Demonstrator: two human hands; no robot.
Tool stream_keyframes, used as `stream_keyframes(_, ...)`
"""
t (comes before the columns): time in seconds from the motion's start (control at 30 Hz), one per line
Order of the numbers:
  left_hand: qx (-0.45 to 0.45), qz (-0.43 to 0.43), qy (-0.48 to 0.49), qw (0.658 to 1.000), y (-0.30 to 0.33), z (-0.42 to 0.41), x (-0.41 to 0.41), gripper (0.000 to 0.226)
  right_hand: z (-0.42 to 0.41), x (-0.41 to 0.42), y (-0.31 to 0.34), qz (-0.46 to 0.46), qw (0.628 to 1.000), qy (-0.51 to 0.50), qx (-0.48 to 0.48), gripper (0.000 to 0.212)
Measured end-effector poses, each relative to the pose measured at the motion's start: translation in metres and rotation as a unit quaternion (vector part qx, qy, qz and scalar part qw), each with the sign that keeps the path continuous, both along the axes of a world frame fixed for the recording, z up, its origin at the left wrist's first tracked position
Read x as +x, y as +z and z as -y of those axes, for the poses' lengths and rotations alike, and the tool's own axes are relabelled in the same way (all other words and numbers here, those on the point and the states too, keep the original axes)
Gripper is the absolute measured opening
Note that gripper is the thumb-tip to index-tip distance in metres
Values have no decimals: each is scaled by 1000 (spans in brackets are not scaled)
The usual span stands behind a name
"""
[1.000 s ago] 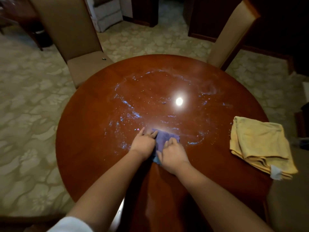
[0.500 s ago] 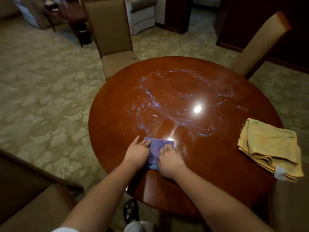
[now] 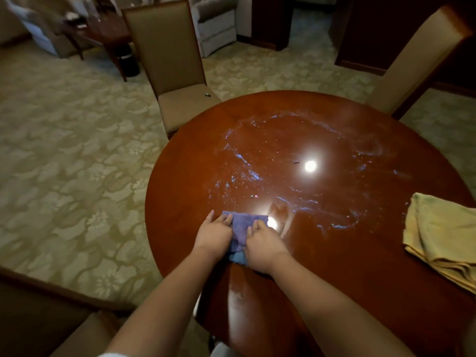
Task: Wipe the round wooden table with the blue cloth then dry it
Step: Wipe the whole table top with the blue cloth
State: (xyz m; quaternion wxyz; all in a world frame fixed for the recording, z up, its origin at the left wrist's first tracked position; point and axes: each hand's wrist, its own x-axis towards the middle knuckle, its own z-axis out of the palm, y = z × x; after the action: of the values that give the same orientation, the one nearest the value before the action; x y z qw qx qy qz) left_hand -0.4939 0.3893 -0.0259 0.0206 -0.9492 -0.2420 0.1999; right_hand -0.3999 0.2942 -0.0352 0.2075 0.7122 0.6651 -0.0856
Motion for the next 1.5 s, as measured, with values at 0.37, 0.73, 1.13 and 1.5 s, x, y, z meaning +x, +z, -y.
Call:
stream_keyframes(0.37,-29,-16,-159,987,-1,-110,92,44,-70,46,9,-20,984,-178,-5,40)
stream_keyframes(0.73,-26,-8,-176,984,-4,-124,108,46,-89,52,16,-22,975,-222,10,34)
stream_keyframes(1.13,-14,-34,-101,994,9,-62,3,42,-46,-17,13,-22,992,-114,-40,46)
stream_keyframes(1.5,-13,-19,-69,997,5,-77,-24,42,-76,-39,9,61,993,-30,-94,37)
